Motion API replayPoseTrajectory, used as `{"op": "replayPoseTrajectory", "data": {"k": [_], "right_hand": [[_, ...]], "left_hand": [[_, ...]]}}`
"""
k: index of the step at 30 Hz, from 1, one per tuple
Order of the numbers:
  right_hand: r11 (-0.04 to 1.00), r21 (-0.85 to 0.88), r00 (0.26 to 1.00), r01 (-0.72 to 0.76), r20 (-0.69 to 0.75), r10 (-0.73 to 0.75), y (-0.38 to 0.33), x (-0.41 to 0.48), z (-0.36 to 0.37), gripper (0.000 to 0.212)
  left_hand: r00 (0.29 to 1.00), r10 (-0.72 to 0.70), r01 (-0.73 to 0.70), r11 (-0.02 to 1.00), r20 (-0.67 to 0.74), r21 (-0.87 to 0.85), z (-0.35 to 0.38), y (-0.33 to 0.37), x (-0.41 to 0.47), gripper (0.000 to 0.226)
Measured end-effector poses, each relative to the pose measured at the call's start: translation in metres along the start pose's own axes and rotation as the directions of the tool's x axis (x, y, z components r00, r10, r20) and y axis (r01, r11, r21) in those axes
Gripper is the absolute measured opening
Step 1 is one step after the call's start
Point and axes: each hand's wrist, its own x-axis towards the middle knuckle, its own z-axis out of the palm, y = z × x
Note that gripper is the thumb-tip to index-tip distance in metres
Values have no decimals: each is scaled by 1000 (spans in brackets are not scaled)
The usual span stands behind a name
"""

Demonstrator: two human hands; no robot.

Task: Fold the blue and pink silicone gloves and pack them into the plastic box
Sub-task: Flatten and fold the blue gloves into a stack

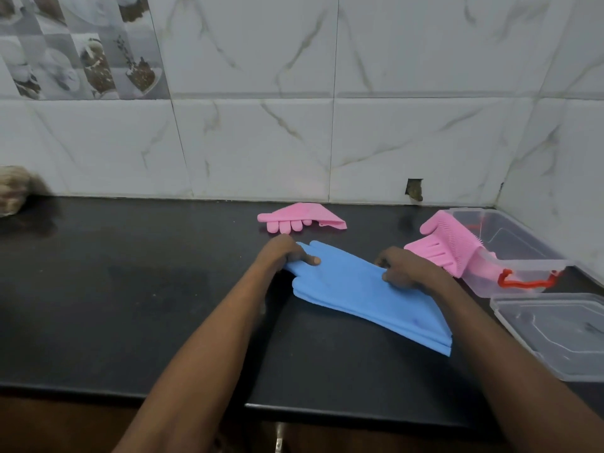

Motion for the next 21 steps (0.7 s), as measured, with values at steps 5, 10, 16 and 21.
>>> {"op": "replayPoseTrajectory", "data": {"k": [5,10,16,21], "right_hand": [[985,1,981,173,85,-172,-23,4,-4,27],[985,-90,988,149,-20,-152,-43,8,16,30],[972,-9,929,235,-291,-227,-38,-12,55,55],[950,-155,958,272,-55,-283,-39,-27,84,57]], "left_hand": [[996,-46,39,996,-79,-86,-10,-41,-25,75],[958,-61,3,979,-279,-203,-5,-73,-44,60],[948,-29,-48,971,-316,-233,-3,-68,-42,57],[984,-62,65,998,-167,13,-6,-44,-49,66]]}}
